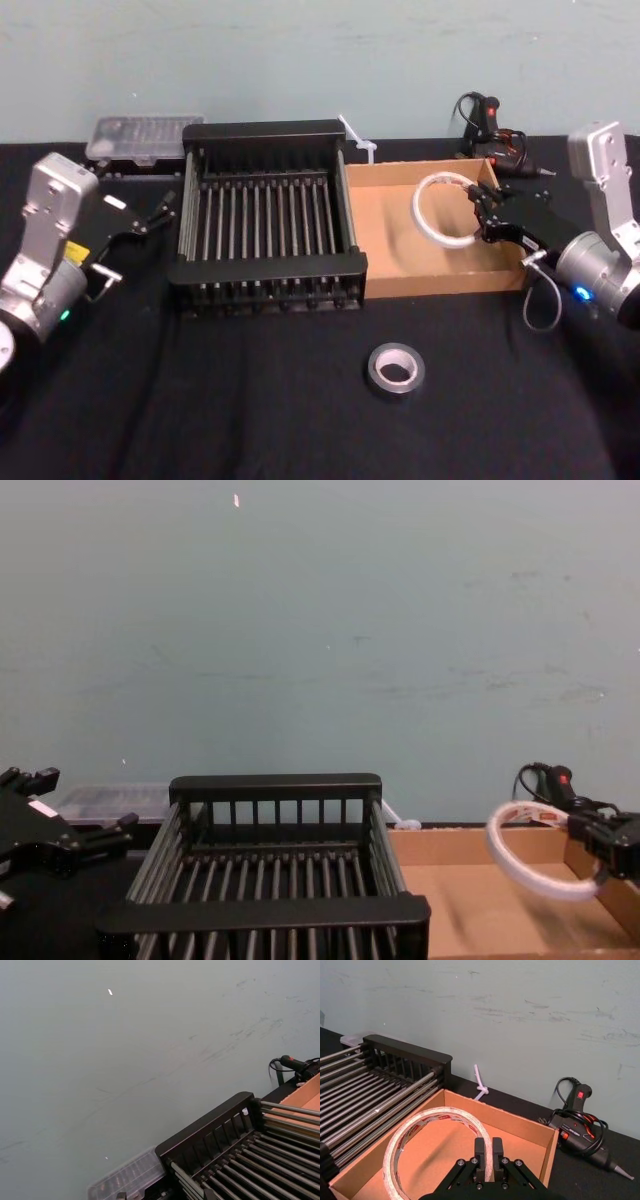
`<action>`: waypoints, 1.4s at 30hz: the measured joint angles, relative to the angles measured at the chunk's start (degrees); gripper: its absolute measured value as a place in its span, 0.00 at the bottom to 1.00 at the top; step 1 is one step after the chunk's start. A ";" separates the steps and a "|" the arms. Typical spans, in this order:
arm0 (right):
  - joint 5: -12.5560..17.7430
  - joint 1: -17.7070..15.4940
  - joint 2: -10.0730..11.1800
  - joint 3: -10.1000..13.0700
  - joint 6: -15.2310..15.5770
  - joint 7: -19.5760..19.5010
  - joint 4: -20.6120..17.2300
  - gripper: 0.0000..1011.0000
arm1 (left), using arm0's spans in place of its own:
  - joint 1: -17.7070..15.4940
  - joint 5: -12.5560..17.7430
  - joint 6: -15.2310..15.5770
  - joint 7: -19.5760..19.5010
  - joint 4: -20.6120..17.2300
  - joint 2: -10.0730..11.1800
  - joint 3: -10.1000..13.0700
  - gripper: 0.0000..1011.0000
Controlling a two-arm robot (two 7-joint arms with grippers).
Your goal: Pick up the white tape and place it into the black box , Pick up the silver tape and place it into the brown box.
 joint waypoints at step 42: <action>-1.98 4.59 -2.08 -1.50 0.47 0.68 3.80 0.09 | 0.00 0.00 0.00 0.00 0.00 0.00 0.00 0.99</action>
